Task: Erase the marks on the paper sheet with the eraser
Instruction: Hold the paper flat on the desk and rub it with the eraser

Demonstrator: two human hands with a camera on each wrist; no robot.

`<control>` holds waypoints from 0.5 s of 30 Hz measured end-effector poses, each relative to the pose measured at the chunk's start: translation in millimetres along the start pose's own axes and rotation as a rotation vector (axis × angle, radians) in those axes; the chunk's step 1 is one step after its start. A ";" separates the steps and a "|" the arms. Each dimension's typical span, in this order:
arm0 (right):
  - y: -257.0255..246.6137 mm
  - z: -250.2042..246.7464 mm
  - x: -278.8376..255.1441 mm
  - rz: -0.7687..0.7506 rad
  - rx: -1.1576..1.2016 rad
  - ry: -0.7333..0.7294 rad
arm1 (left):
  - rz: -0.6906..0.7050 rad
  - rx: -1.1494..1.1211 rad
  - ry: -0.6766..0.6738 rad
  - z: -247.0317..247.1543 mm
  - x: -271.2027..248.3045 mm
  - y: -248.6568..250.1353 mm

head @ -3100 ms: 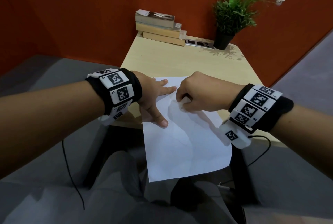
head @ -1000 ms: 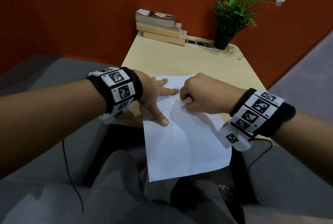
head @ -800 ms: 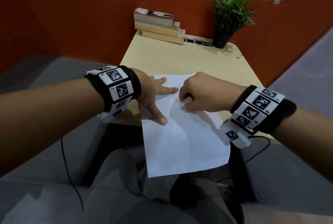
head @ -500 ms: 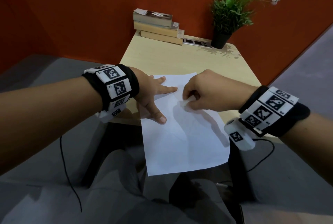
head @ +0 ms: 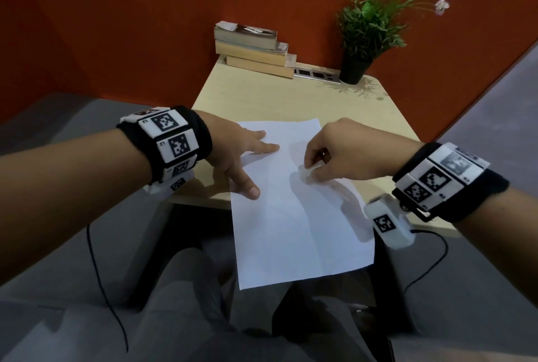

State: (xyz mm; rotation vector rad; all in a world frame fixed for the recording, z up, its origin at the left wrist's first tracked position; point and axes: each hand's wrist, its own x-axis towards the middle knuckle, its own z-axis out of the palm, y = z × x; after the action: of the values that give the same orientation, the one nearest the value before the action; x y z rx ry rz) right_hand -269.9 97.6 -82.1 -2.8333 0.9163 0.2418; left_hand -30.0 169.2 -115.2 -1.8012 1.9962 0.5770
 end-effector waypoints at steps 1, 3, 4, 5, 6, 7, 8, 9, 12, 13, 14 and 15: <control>-3.9 -0.2 4.4 -0.009 0.004 0.015 | 0.000 0.007 0.002 0.7 -0.3 0.8; -11.6 3.8 12.7 -0.023 0.003 0.045 | -0.003 0.028 0.001 1.4 -1.3 3.0; -14.0 6.8 16.2 -0.021 0.004 0.055 | -0.006 0.037 -0.002 0.7 -1.8 4.0; -15.2 9.4 18.6 -0.013 0.006 0.062 | -0.009 0.042 -0.004 0.1 -2.2 4.7; -15.5 11.3 19.7 -0.001 0.008 0.067 | -0.013 0.044 -0.005 -0.7 -2.7 5.5; -16.0 12.9 20.0 0.008 0.011 0.068 | -0.016 0.045 -0.007 -1.2 -2.9 6.1; -17.4 14.3 19.1 0.005 0.008 0.064 | -0.017 0.046 -0.009 -1.5 -2.8 6.4; -19.7 15.8 17.3 -0.012 0.000 0.055 | -0.017 0.047 -0.011 -1.4 -2.8 6.5; -27.1 17.6 10.7 -0.074 -0.008 -0.004 | -0.014 0.047 -0.018 -0.6 -1.2 6.4; -27.4 16.9 10.8 -0.076 -0.013 -0.009 | -0.016 0.048 -0.017 -0.6 -1.0 6.1; -26.0 15.4 12.5 -0.065 -0.022 -0.002 | -0.019 0.050 -0.016 -0.5 -0.7 5.6; -23.9 14.1 15.1 -0.041 -0.033 0.011 | -0.023 0.053 -0.015 -0.6 -0.5 5.5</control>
State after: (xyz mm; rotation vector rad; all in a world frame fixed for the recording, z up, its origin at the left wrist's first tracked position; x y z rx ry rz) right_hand -245.3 111.0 -96.6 -2.8833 0.8629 0.2389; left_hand -35.5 169.8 -114.2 -1.7808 1.9596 0.5243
